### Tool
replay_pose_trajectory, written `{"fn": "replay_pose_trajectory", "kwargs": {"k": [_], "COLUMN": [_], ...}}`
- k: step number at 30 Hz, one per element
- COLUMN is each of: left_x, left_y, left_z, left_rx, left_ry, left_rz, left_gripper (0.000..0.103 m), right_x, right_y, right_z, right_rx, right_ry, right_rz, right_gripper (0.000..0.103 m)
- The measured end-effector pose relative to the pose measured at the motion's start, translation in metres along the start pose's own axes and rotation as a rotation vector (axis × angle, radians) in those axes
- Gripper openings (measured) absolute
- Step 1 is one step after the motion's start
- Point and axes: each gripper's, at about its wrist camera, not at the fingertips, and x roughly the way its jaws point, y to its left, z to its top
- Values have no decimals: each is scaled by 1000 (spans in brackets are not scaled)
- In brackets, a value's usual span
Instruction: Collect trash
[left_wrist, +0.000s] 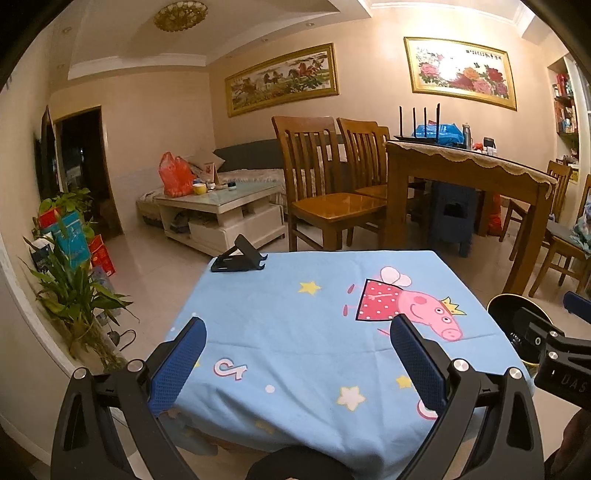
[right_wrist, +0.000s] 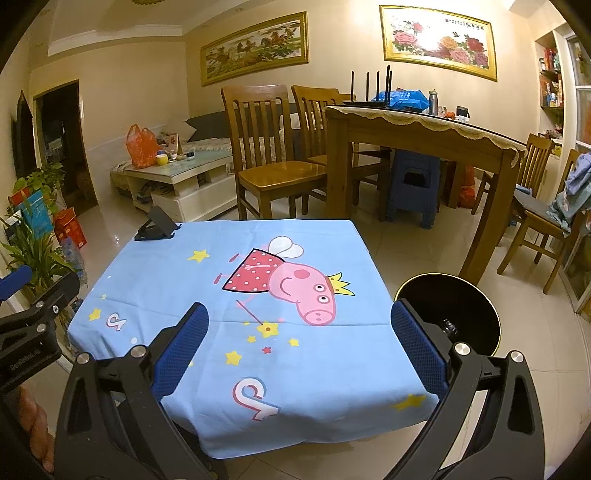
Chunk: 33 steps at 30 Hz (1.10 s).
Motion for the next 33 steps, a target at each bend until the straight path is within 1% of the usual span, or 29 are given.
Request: {"fn": "replay_pose_trajectory", "kwargs": {"k": [3, 10, 15, 18, 20, 22, 25, 29, 33], "left_x": [3, 7, 8, 9, 8, 3, -2, 0, 4], "left_y": [-1, -3, -4, -2, -1, -2, -5, -11, -12], "left_z": [0, -1, -1, -4, -6, -7, -5, -5, -7], "left_rx": [-1, -2, -6, -24, -37, -29, -11, 32, 38], "left_ry": [12, 23, 27, 29, 16, -14, -41, -29, -16], "left_rz": [-19, -12, -27, -16, -2, 25, 32, 9, 3], "left_gripper": [96, 96, 96, 96, 96, 96, 96, 96, 96], "right_x": [0, 0, 0, 3, 3, 4, 5, 5, 7], "right_y": [0, 1, 0, 0, 0, 0, -1, -1, -5], "right_z": [0, 0, 0, -1, -3, -5, -6, -7, -8], "right_rx": [1, 1, 0, 1, 3, 6, 7, 8, 12], "right_ry": [0, 0, 2, 8, 12, 14, 16, 19, 24], "right_rz": [0, 0, 0, 2, 2, 3, 5, 7, 10], "right_gripper": [97, 97, 97, 97, 97, 97, 97, 97, 97]}}
